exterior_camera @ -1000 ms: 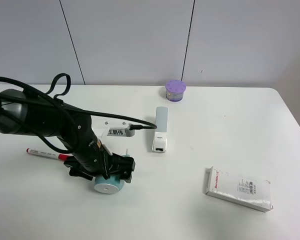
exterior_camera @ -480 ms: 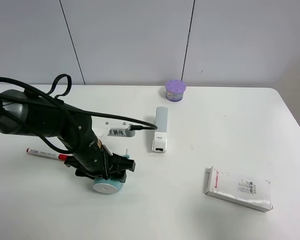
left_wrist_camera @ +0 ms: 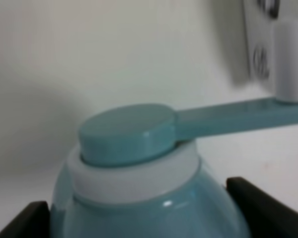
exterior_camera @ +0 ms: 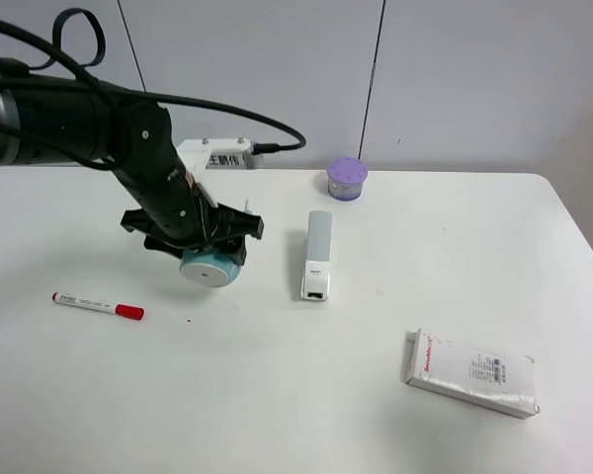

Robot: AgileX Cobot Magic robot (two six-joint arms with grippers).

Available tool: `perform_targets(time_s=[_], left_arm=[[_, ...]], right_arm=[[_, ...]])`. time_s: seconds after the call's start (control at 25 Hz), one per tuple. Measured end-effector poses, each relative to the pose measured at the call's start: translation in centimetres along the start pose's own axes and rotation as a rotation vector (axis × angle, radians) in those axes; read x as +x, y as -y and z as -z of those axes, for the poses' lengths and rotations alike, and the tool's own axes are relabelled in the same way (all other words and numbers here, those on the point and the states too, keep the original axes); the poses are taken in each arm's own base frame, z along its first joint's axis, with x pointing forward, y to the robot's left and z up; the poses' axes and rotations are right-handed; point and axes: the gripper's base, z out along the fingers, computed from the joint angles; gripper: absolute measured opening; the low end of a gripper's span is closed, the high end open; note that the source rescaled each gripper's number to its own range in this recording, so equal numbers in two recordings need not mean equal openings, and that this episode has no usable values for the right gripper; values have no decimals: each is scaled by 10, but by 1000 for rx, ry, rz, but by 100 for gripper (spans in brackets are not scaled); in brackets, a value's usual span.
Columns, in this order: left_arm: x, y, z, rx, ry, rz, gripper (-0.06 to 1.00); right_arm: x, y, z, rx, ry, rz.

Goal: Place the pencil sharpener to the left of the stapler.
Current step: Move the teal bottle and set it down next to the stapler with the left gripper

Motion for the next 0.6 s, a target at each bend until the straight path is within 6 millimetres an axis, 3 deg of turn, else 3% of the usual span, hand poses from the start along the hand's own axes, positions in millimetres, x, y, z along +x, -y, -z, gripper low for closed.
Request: perform_targets(time_s=[0.12,0.32,0.6], left_arm=[[-16,1,3,-14,29,-15,2],[-36,8,-13,-22,21,-17,2],[-46,11,-38,-33,-5,-17,2]], right_arm=[[0,0,0,0,0,0],[0,0,0,0,0,0],[0,0,0,0,0,0]])
